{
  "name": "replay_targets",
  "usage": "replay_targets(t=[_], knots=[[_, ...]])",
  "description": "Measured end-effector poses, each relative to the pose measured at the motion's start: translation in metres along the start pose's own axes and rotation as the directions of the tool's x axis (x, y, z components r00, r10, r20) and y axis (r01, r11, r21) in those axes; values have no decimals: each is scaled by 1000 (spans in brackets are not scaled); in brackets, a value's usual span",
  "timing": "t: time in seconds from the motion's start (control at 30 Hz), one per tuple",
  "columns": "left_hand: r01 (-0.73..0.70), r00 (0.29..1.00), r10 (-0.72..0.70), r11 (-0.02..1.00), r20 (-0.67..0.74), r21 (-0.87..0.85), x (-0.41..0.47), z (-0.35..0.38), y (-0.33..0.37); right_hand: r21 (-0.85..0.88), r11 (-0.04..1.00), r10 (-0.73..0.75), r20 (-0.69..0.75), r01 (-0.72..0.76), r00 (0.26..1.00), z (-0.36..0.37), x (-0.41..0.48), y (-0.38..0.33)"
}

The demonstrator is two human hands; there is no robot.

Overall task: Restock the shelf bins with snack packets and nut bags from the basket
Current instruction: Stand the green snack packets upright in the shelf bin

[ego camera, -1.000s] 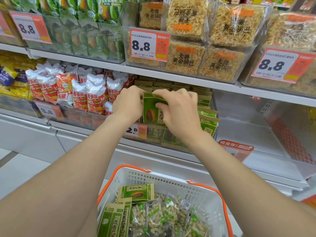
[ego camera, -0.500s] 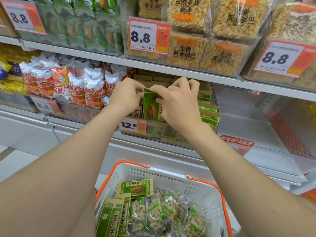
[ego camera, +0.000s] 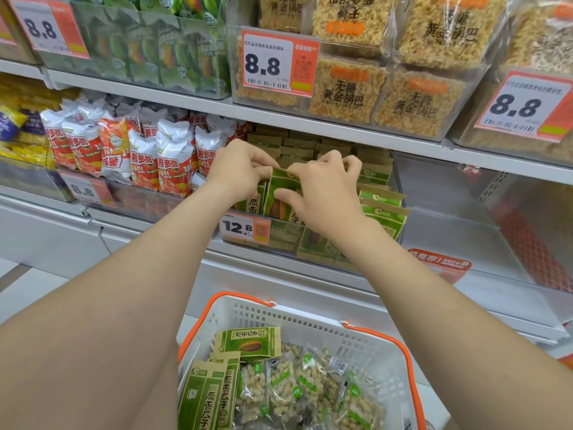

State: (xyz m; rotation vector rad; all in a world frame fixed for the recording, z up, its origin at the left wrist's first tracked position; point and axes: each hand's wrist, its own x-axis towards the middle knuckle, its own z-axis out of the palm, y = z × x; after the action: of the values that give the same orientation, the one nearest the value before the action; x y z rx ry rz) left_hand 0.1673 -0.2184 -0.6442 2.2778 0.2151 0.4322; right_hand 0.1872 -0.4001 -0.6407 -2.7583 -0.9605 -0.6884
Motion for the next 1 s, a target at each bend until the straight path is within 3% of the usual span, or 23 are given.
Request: replay_targets(t=[0.17, 0.37, 0.5, 0.67, 0.73, 0.83, 0.9, 0.97, 1.0], knots=[[-27, 1000, 27, 1000, -4, 7, -2, 0, 1, -170, 984, -51, 8, 52, 999, 5, 7, -7], [-44, 998, 45, 999, -51, 15, 0, 3, 1, -244, 955, -150, 87, 167, 985, 14, 7, -15], [-87, 996, 89, 991, -10, 99, -2, -1, 4, -189, 981, -46, -76, 31, 996, 15, 8, -15], [-102, 995, 100, 977, 22, 188, -10, -2, 5, -148, 989, -29, -157, 5, 987, 23, -6, -16], [-125, 990, 135, 970, -36, 207, -15, -4, 6, -125, 992, -46, -242, 16, 969, 22, -13, -14], [-123, 963, 182, 951, -196, 283, -26, -11, 12, -92, 984, -176, -325, 154, 929, 17, -29, -17], [-65, 956, 146, 952, -255, 299, -39, -13, 17, -46, 972, -235, -209, 230, 949, 15, -44, -22], [7, 978, 58, 951, -199, 310, -56, -11, 20, 43, 959, -284, 55, 282, 957, 12, -62, -29], [44, 993, -1, 934, -119, 354, -65, -8, 22, 76, 955, -296, 235, 286, 926, 12, -72, -32]])
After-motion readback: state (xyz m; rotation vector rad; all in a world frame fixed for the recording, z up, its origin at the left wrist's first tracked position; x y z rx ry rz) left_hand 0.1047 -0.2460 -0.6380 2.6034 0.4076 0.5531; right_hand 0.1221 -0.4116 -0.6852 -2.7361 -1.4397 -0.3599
